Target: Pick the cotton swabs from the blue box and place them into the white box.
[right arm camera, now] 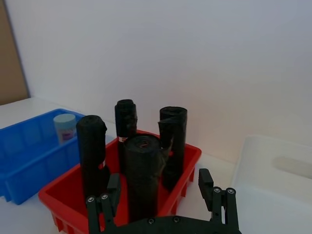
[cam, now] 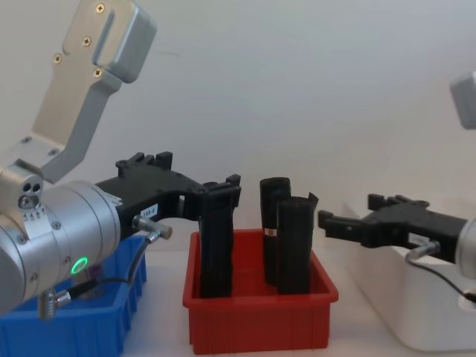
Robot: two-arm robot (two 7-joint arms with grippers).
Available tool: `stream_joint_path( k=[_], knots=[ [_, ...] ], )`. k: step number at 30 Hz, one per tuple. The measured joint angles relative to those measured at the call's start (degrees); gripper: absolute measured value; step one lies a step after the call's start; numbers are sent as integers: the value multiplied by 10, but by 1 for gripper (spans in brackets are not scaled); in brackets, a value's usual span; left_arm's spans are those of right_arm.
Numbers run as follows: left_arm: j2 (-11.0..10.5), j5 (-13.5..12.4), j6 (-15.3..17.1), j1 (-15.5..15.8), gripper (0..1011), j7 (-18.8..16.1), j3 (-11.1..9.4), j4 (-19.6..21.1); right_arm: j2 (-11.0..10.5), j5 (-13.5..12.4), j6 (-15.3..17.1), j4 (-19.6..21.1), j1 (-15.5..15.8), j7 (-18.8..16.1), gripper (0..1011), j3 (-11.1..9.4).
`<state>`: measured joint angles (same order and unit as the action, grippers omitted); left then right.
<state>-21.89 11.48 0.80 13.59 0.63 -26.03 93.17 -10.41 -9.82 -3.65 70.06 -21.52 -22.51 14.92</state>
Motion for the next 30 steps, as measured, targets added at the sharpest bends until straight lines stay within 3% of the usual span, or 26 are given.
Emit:
stream_joint_path(
  k=[13,26,30],
  knots=[
    [0,0,0,0,1004,0,0,0,42,14,-40,-164,-105,-79,1001,17],
    [0,0,0,0,1004,0,0,0,74,22,-80,-303,-185,-101,999,27],
    [0,0,0,0,1004,0,0,0,82,22,-92,-338,-204,-106,921,28]
  ],
)
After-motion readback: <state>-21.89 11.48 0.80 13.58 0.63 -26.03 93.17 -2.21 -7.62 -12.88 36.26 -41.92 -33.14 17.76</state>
